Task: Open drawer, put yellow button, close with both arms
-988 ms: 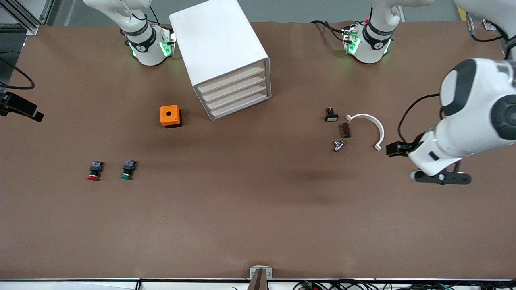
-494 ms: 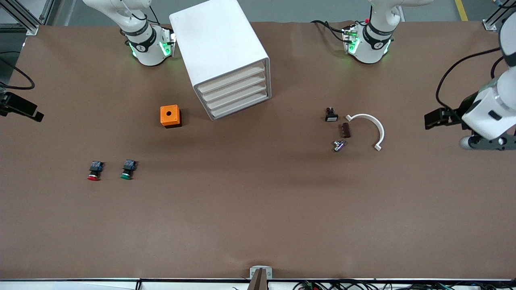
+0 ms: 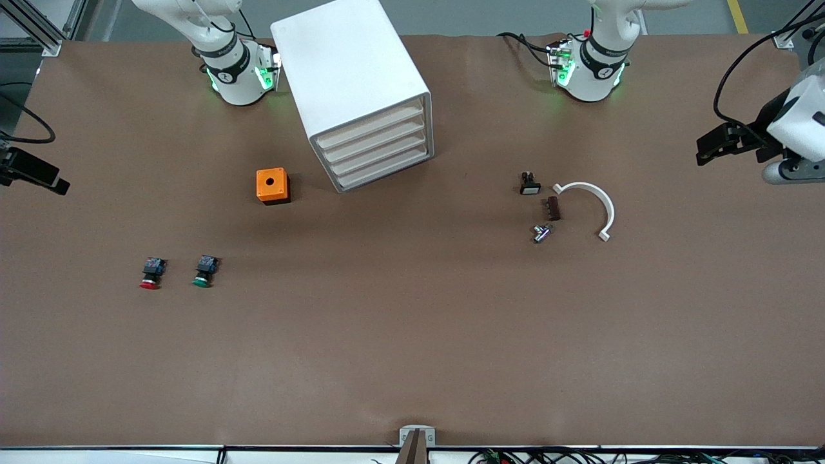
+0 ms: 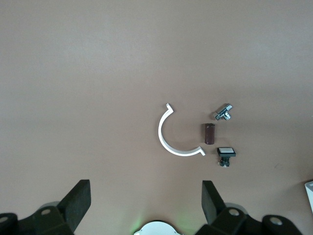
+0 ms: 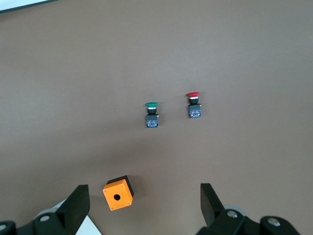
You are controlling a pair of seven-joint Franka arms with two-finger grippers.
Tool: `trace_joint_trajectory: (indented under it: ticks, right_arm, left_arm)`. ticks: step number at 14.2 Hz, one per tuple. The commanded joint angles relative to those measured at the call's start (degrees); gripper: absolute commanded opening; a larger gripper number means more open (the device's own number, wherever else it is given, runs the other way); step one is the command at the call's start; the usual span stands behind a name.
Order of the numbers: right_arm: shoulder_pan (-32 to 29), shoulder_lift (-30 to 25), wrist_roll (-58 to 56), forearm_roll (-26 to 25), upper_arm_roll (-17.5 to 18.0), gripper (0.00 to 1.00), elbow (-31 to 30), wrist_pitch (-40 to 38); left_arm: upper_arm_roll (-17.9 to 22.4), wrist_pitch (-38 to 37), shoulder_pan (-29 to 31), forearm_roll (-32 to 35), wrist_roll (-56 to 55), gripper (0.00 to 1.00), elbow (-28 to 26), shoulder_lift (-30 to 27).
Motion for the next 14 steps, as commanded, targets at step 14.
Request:
trace_joint_trajectory:
  ticks: [14]
  right_arm:
    - [-0.5, 0.1, -0.6, -0.9, 0.3, 1.00, 0.5, -0.2]
  left_arm:
    - [-0.1, 0.0, 1.1, -1.5, 0.6, 1.00, 1.7, -1.7]
